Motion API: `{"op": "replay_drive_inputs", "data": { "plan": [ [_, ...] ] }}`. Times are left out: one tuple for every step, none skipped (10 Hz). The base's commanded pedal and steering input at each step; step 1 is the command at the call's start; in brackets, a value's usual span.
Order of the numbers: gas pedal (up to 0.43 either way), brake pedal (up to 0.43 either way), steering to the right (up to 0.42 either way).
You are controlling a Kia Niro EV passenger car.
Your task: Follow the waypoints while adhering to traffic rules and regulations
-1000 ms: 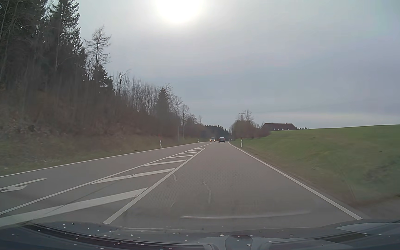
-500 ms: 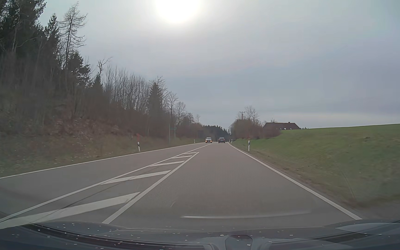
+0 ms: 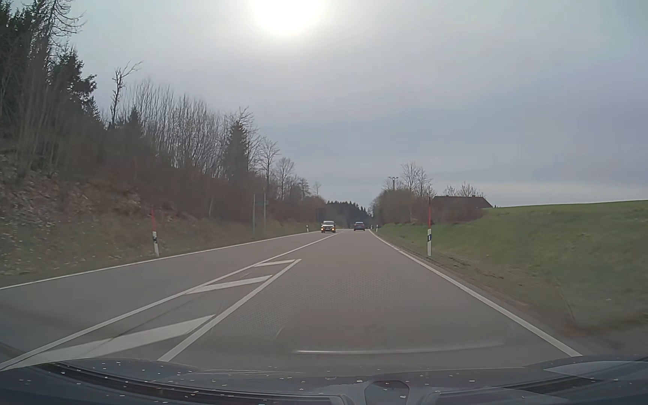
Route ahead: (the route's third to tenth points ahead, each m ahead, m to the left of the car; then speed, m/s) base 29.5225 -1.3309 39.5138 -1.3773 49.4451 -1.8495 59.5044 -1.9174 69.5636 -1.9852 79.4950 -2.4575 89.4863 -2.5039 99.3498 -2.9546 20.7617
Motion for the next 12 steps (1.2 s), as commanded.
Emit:
{"op": "replay_drive_inputs", "data": {
  "plan": [
    [0.228, 0.000, 0.001],
    [0.228, 0.000, 0.001],
    [0.228, 0.000, 0.001],
    [0.228, 0.000, 0.001],
    [0.228, 0.000, 0.001],
    [0.228, 0.000, 0.001],
    [0.228, 0.000, 0.001],
    [0.228, 0.000, 0.001],
    [0.228, 0.000, 0.001],
    [0.228, 0.000, 0.001],
    [0.228, 0.000, 0.001],
    [0.228, 0.000, 0.001]
  ]
}}
